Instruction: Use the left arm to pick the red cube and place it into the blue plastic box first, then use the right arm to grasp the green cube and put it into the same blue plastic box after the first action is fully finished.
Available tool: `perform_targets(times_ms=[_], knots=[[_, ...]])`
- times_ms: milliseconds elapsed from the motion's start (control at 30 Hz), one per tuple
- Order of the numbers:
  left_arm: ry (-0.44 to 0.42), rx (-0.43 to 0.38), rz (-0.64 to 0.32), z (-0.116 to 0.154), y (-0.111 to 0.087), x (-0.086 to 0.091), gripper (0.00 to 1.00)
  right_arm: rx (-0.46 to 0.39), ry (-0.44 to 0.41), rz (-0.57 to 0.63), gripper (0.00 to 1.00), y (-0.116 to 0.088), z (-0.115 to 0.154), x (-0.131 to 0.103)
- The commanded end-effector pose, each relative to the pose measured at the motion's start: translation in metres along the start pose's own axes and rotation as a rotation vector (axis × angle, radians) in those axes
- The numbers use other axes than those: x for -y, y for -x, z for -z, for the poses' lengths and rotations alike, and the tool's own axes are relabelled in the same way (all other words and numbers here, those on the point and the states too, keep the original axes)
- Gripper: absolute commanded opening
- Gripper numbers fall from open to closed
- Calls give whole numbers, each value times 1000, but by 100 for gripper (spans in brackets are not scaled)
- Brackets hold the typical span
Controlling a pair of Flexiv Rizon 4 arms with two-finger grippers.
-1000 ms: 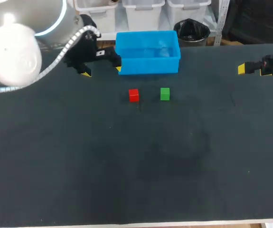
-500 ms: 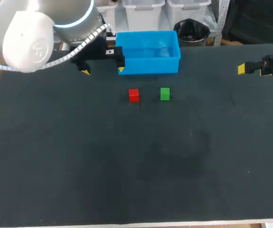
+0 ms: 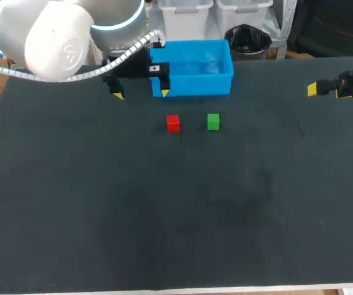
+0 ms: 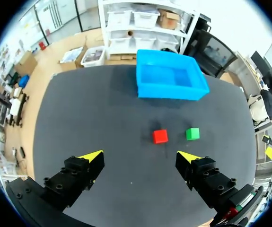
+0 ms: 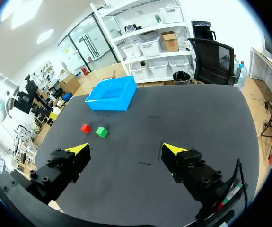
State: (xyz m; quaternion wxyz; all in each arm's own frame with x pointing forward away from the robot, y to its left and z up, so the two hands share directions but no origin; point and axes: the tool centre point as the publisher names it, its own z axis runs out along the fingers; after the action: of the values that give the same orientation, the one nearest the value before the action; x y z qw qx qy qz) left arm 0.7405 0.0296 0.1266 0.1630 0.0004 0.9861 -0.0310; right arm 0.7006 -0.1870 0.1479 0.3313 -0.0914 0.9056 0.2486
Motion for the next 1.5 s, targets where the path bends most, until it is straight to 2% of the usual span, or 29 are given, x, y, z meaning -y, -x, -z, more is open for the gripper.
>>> perform_targets(times_ms=[33,300,700,1467,1500], knots=[[35,-61,19,-15,19,17,100,-1,-7,-2,100,0,1,-2],[28,-88,47,-33,23,34,100,-1,-7,-2,100,0,1,-2],[46,-121,87,-68,21,35,100,-1,-7,-2,100,0,1,-2],[49,-123,87,-68,22,37,100,-1,-7,-2,100,0,1,-2],[86,-97,74,-75,19,37,100,-1,-7,-2,100,0,1,-2]])
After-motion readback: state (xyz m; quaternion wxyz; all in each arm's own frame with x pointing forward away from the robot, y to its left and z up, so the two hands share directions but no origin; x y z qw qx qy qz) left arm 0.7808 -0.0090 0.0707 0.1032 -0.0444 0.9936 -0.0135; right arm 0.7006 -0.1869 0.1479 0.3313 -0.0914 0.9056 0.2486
